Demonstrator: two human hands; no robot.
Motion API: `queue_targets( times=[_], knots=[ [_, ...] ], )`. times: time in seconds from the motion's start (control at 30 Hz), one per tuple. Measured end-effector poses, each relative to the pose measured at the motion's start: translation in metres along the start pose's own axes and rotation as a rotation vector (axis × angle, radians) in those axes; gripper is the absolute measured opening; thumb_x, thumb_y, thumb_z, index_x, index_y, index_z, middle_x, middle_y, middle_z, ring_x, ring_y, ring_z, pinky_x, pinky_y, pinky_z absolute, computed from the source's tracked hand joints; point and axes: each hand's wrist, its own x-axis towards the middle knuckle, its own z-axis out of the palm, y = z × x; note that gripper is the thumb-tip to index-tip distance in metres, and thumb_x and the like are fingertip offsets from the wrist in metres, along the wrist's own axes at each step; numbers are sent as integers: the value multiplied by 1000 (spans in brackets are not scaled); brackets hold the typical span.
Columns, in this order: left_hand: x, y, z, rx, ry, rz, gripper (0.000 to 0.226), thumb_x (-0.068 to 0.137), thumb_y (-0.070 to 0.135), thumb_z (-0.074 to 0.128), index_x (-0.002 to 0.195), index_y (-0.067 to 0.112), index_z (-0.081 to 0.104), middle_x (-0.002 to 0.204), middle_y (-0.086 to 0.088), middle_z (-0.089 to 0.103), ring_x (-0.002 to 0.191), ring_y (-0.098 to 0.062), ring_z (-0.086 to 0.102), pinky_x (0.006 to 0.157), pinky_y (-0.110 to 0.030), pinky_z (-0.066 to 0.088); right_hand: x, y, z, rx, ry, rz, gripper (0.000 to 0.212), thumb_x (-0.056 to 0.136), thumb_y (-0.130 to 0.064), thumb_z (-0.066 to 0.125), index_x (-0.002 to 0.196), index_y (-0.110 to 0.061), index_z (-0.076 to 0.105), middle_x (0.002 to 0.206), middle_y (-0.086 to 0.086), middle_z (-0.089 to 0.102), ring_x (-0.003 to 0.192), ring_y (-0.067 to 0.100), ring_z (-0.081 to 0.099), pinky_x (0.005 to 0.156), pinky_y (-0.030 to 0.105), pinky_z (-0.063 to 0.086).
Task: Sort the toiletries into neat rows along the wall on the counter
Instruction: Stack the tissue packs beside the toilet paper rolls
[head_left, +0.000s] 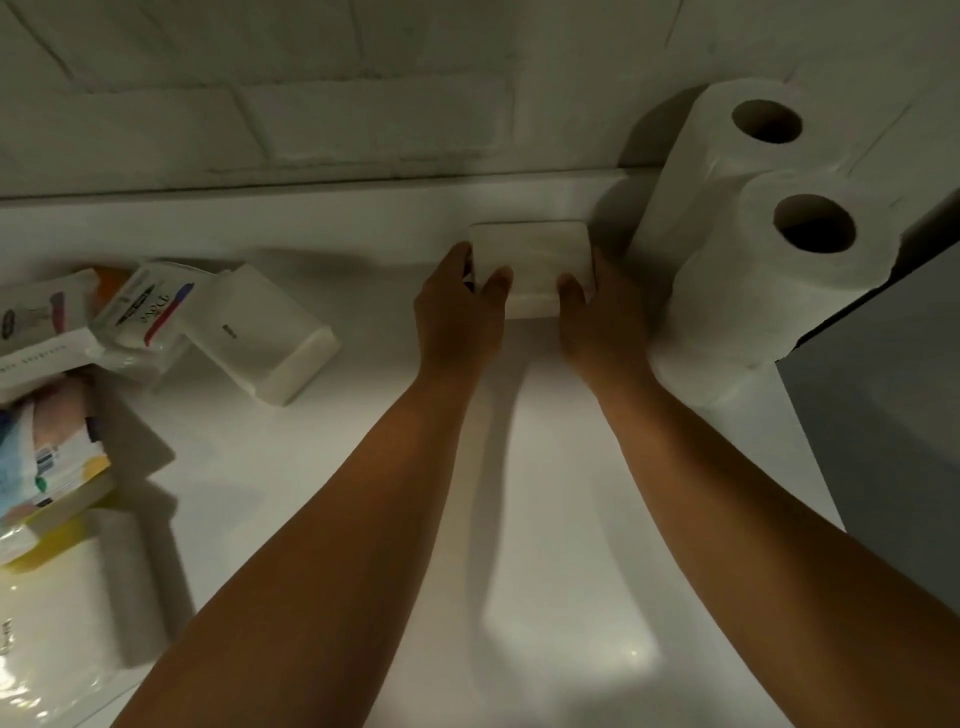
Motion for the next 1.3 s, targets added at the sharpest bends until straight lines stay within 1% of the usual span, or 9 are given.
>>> queue_targets(
  times=[0.13,0.23,0.47,0.6,0.83,0.93,1.03,1.17,1.3],
  knots=[
    [-8,11,-15,24,1,17,60,91,40,67,143,16,48,135,-3,61,119,-17,60,103,-35,48,-12,-10,-2,-135,52,-60,54,99,-31,51,149,-15,35,149,5,45,138,20,41,114,31,31],
    [-15,19,-42,64,39,119,55,93,38,65,142,18,49,137,2,59,118,-13,58,102,-34,48,-31,-21,4,-226,155,-250,56,97,-28,54,148,-11,39,152,7,41,143,22,35,119,34,26],
    [-14,-4,-140,159,158,282,38,92,30,64,128,20,62,128,2,63,110,-16,60,96,-36,51,-83,-57,38,-64,251,-420,38,91,-21,57,125,-5,62,131,9,62,126,23,54,108,31,41],
    [4,-34,-195,351,139,248,36,93,30,62,127,19,62,128,-3,62,115,-23,59,99,-39,47,-114,-83,71,33,106,-319,33,90,-20,61,121,-9,64,121,6,65,111,21,62,96,37,50],
    [21,-62,-246,540,-58,106,48,95,31,62,139,13,54,137,-12,58,128,-29,51,107,-34,35,-145,-109,126,-13,-198,-5,52,93,-39,58,135,-9,52,134,9,58,120,25,56,103,38,45],
    [24,-74,-250,564,-145,73,53,94,36,63,140,12,52,135,-14,60,127,-33,52,107,-38,38,-147,-120,139,-55,-243,38,33,94,-37,55,107,-9,63,105,10,67,98,28,61,85,34,48],
    [26,-81,-251,572,-181,56,52,92,41,64,132,8,57,127,-14,64,120,-35,55,100,-41,44,-146,-130,150,-92,-302,65,32,93,-36,51,68,-17,45,72,3,54,69,24,52,61,29,36],
    [19,-78,-253,431,-138,47,40,91,40,64,115,8,65,109,-10,69,102,-30,62,85,-37,49,-148,-135,153,127,-252,128,25,87,-37,54,98,-15,57,98,2,65,89,26,62,75,35,50],
    [2,-68,-248,199,-66,49,35,90,37,67,117,16,65,110,2,69,100,-16,64,87,-32,51,-154,-134,136,392,-143,153,35,91,-27,59,125,-21,50,107,-4,67,96,16,65,82,31,52]
  ],
)
